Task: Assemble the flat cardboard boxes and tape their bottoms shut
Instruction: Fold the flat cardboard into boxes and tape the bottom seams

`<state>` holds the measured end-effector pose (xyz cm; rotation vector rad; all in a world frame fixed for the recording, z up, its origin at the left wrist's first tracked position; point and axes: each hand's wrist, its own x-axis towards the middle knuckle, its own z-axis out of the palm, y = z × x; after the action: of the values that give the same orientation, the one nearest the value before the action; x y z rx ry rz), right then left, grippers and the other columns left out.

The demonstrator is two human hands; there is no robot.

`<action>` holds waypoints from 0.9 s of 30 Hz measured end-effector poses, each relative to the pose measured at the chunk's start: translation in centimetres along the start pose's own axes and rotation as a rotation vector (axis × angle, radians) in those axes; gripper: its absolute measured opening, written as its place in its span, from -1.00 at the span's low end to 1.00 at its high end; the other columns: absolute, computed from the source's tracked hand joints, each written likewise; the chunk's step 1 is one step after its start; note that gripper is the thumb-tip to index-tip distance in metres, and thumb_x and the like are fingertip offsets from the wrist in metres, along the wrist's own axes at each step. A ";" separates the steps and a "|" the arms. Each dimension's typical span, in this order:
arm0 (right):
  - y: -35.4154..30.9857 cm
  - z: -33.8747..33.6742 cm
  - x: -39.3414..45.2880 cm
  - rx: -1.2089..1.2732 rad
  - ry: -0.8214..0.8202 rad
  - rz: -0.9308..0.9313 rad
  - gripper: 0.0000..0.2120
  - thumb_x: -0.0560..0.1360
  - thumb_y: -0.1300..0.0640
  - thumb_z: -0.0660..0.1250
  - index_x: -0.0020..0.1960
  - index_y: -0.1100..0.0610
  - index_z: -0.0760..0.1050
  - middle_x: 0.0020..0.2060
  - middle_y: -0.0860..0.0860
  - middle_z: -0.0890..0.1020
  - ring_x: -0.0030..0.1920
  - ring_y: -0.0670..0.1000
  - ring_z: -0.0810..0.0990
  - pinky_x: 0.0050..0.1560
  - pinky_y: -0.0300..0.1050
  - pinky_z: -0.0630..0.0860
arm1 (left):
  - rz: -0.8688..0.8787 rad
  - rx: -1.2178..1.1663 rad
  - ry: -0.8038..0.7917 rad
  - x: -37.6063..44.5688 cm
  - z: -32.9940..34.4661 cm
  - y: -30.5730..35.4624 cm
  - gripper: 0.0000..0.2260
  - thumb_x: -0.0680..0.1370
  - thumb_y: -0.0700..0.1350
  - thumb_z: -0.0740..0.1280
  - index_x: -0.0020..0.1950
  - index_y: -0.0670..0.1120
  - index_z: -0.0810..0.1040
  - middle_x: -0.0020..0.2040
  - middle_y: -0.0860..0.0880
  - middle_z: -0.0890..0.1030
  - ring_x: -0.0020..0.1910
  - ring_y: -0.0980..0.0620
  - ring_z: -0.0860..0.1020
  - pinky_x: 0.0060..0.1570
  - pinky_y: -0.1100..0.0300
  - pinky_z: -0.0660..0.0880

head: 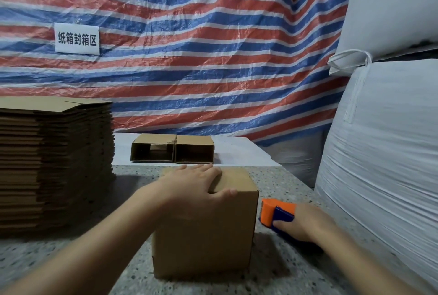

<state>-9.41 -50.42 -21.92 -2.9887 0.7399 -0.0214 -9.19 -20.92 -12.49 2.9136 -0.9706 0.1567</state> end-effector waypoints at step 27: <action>-9.7 -19.8 -1.7 0.822 -0.401 -0.526 -0.13 0.11 -0.41 0.48 0.21 0.15 0.55 -0.16 0.12 0.71 -0.32 0.03 0.67 -0.35 -0.15 0.59 | -0.213 -1.145 0.314 0.3 -1.2 -1.9 -0.69 0.68 -0.02 0.12 0.09 -0.04 0.66 0.07 0.01 0.68 0.09 0.11 0.59 0.19 0.15 0.46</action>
<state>-6.97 -42.16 -1.56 -2.1926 -0.1107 0.1919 -7.92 -19.50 -11.35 1.8307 -0.4366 0.0201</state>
